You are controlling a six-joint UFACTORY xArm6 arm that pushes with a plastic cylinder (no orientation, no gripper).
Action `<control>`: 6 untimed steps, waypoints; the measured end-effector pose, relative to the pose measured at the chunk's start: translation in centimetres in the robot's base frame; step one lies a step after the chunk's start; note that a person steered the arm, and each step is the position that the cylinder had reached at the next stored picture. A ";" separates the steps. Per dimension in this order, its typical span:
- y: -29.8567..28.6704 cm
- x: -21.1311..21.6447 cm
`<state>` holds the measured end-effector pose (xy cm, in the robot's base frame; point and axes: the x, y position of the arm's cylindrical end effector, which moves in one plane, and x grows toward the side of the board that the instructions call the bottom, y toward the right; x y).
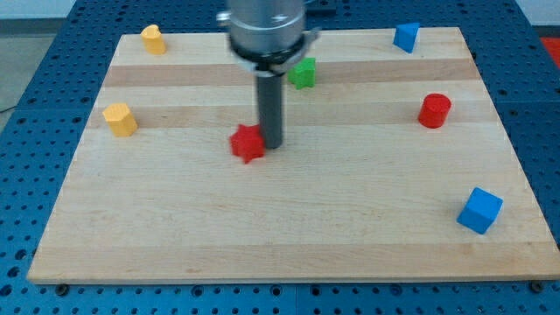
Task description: Slide the red star to the bottom left
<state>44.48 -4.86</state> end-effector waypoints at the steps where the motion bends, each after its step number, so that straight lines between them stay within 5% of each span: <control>1: 0.2 -1.5; 2: -0.6 -4.0; 4: -9.7 6.3; 6: -4.2 2.3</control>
<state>46.78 -9.09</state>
